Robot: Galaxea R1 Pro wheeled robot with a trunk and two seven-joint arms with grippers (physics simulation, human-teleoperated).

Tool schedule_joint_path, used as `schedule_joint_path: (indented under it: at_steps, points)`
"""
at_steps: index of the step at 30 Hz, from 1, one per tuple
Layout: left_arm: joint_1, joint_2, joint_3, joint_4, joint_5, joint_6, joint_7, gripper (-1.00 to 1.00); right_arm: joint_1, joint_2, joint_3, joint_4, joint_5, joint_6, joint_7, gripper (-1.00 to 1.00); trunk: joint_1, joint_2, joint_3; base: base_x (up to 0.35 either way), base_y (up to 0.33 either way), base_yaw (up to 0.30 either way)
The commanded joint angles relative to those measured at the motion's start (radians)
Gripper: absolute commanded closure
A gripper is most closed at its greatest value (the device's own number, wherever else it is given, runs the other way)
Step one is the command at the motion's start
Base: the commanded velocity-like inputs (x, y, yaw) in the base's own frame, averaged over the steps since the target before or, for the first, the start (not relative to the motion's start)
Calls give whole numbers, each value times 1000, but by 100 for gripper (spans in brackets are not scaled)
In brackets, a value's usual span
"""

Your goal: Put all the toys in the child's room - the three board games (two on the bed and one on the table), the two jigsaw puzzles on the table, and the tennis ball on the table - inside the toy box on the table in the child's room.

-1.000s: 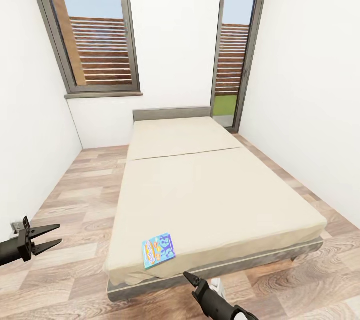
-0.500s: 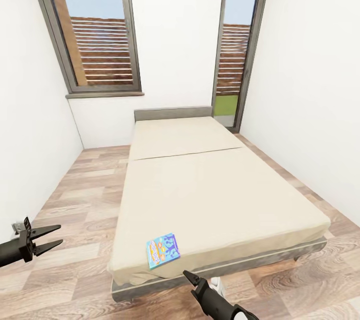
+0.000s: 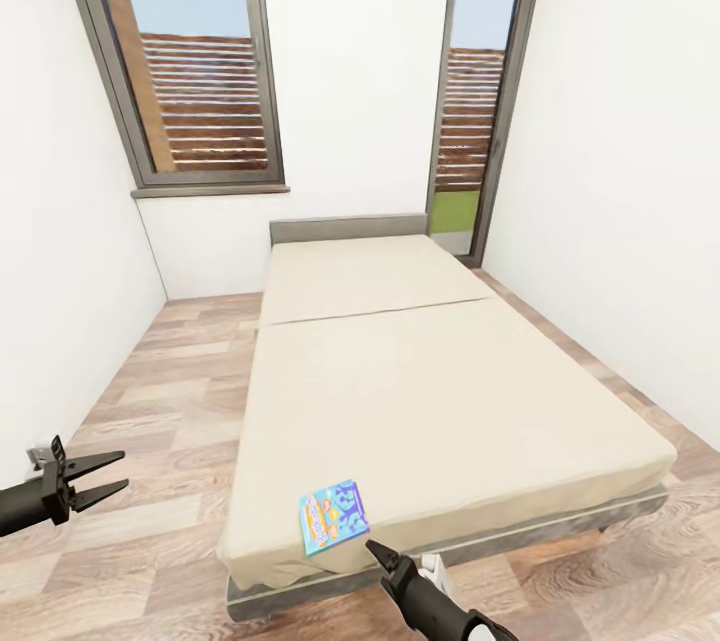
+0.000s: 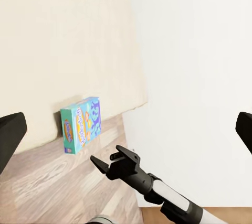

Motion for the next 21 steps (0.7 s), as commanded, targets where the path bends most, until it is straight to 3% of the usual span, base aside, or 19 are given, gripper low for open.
schedule_joint_path:
  at_steps: [1,18,21]
  points:
    - [0,0,0,0,2,9,-3,-100,0,0,-3,0,-7,9,1,-100,0,0,-1,75,37,0]
    - [0,-2,0,1,3,4,-2,-100,0,1,-3,0,-8,11,1,-100,0,0,-1,49,24,0]
    - [0,-6,0,0,3,4,-2,-100,0,1,-3,0,-8,10,1,-100,12,-21,-10,4,2,0]
